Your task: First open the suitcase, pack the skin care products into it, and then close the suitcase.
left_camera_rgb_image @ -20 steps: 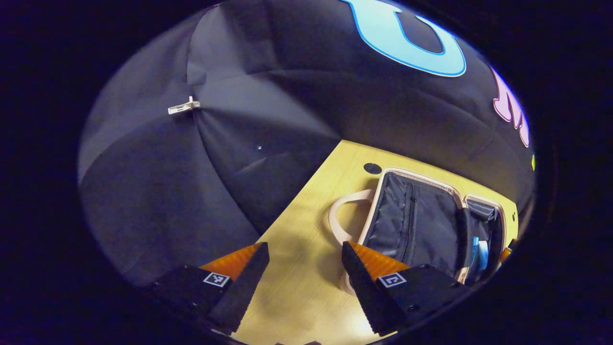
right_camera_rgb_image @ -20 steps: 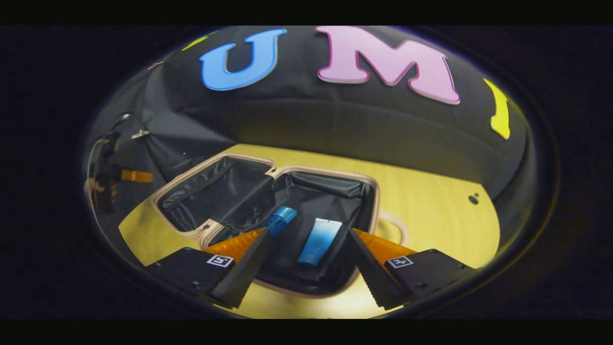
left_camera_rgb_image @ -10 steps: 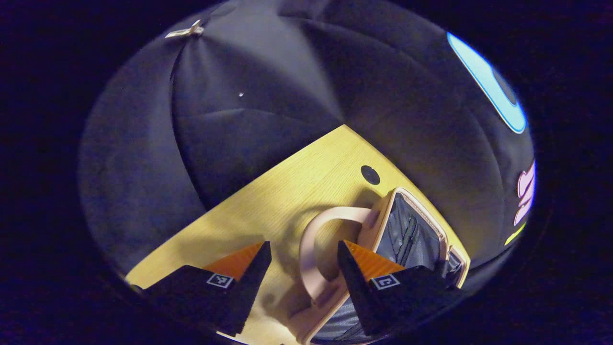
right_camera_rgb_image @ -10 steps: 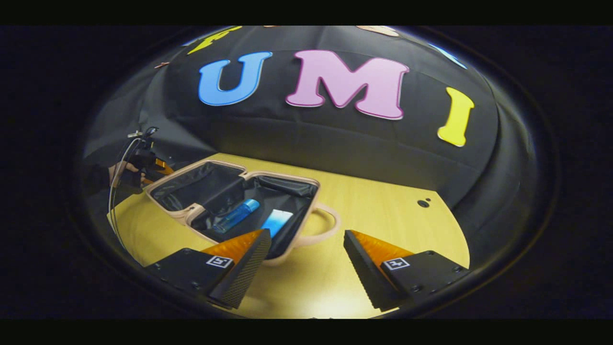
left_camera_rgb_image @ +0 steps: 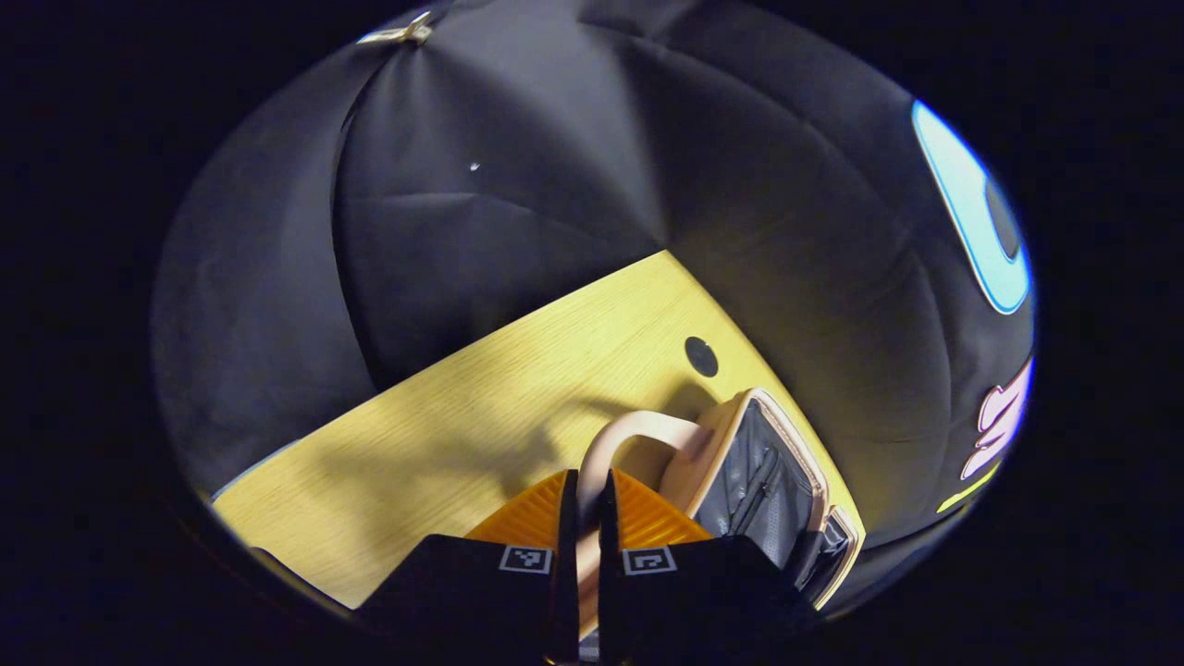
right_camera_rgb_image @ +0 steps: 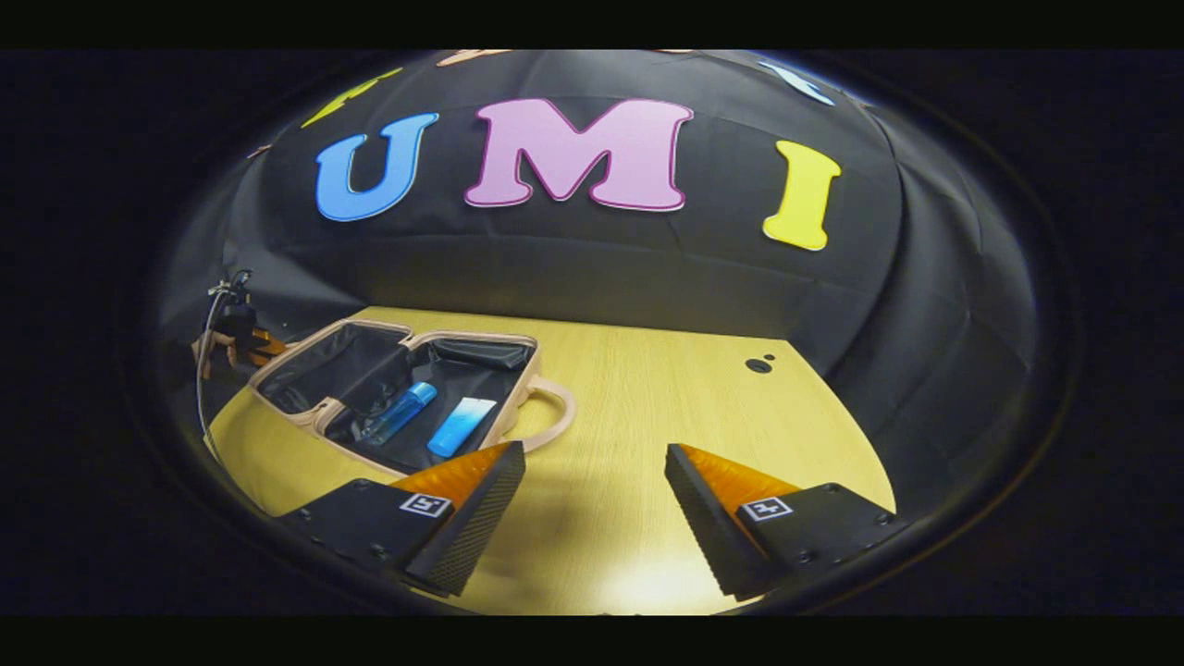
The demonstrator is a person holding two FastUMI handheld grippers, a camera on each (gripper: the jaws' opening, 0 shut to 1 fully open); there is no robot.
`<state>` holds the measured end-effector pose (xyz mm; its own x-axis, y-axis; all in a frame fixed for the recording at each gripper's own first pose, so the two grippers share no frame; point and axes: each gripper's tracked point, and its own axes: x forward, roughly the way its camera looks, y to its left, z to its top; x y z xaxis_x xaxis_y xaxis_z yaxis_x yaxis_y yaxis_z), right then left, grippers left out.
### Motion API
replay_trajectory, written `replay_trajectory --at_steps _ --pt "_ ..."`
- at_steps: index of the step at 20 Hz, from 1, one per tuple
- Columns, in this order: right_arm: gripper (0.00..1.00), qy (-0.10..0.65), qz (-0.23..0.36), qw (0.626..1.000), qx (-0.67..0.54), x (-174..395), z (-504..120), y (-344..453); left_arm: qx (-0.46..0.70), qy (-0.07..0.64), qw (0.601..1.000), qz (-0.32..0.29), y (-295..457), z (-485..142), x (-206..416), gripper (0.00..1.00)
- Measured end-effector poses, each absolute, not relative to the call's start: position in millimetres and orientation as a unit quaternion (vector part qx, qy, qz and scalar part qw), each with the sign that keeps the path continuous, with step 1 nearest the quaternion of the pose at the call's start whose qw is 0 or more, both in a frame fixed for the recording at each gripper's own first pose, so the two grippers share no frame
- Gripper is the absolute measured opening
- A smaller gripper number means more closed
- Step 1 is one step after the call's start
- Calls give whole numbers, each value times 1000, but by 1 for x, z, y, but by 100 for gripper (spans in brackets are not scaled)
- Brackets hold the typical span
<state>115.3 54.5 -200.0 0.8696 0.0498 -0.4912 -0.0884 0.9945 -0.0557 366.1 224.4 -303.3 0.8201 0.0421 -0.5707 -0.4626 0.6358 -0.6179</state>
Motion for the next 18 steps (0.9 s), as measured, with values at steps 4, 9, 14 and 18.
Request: replay_trajectory --at_steps 4,9,14,18 --pt "97 246 34 969 -6 115 -188 47 -360 184 908 111 207 -214 337 7" --pt "97 240 20 971 8 120 -182 29 -325 104 939 48 128 -109 288 6" --pt "97 239 12 970 32 118 -173 15 -268 80 960 32 40 -48 275 7" --pt "98 234 9 971 39 114 -163 -5 -234 86 968 -29 -61 -16 283 6"
